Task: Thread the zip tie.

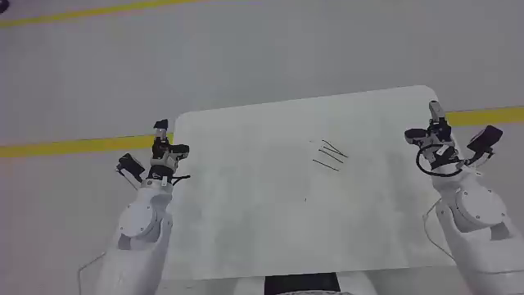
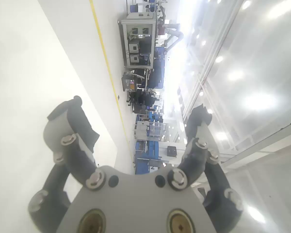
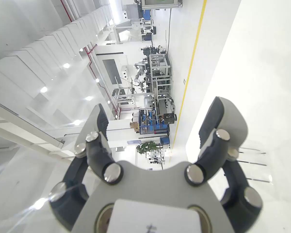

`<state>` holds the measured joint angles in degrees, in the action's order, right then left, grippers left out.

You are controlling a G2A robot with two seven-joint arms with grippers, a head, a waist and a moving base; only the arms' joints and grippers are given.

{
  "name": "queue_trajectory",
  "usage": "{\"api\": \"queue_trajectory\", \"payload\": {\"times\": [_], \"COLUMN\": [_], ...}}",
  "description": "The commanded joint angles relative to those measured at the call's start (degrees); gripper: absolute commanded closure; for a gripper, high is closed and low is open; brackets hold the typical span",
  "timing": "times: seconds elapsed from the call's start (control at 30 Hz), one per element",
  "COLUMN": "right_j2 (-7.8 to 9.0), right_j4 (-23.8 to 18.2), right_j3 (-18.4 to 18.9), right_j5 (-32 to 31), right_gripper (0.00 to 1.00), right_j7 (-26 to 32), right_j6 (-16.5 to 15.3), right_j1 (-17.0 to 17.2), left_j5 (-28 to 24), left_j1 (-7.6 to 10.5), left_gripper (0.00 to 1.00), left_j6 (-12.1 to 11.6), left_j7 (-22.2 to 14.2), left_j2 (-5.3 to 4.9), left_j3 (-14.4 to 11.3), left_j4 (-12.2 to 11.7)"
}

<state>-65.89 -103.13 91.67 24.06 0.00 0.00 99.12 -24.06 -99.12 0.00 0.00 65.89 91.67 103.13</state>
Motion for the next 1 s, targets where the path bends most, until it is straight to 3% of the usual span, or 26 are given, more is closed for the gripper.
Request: {"api": "queue_trajectory", "payload": {"times": [0.0, 0.03, 0.07, 0.1, 0.23, 0.3, 0.33, 0.53, 0.67, 0.97], "right_j2": [0.0, 0.0, 0.0, 0.0, 0.0, 0.4, 0.73, 1.34, 2.21, 2.21], "right_j4": [0.0, 0.0, 0.0, 0.0, 0.0, -1.39, -2.06, -4.32, -4.63, -4.63], "right_j3": [0.0, 0.0, 0.0, 0.0, 0.0, -0.15, -0.29, -1.35, -3.29, -3.29], "right_j5": [0.0, 0.0, 0.0, 0.0, 0.0, -6.95, -14.16, -27.06, -43.44, -43.44], "right_gripper": [0.22, 0.0, 0.0, 0.0, 0.0, 0.0, 0.0, 0.0, 0.0, 0.0], "right_j7": [0.0, 0.0, 0.0, 0.0, 0.0, 1.74, 2.81, 9.56, 16.93, 16.93], "right_j6": [0.0, 0.0, 0.0, 0.0, 0.0, -0.33, -0.79, -3.6, -6.6, -6.6], "right_j1": [0.0, 0.0, 0.0, 0.0, 0.0, -0.53, -0.78, -1.73, -2.27, -2.27], "left_j5": [0.0, 0.0, 0.0, 0.0, 0.0, 0.0, 0.0, 0.0, 0.0, 0.0], "left_j1": [0.0, 0.0, 0.0, 0.0, 0.0, 0.0, 0.0, 0.0, 0.0, 0.0], "left_gripper": [0.22, 0.22, 0.22, 0.0, 0.0, 0.0, 0.0, 0.0, 0.0, 0.0], "left_j6": [0.0, 0.0, 0.0, 0.0, 0.0, 0.0, 0.0, 0.0, 0.0, 0.0], "left_j7": [0.0, 0.0, 0.0, 0.0, 0.0, 0.0, 0.0, 0.0, 0.0, 0.0], "left_j2": [0.0, 0.0, 0.0, 0.0, 0.0, 0.0, 0.0, 0.0, 0.0, 0.0], "left_j3": [0.0, 0.0, 0.0, 0.0, 0.0, 0.0, 0.0, 0.0, 0.0, 0.0], "left_j4": [0.0, 0.0, 0.0, 0.0, 0.0, 0.0, 0.0, 0.0, 0.0, 0.0]}}
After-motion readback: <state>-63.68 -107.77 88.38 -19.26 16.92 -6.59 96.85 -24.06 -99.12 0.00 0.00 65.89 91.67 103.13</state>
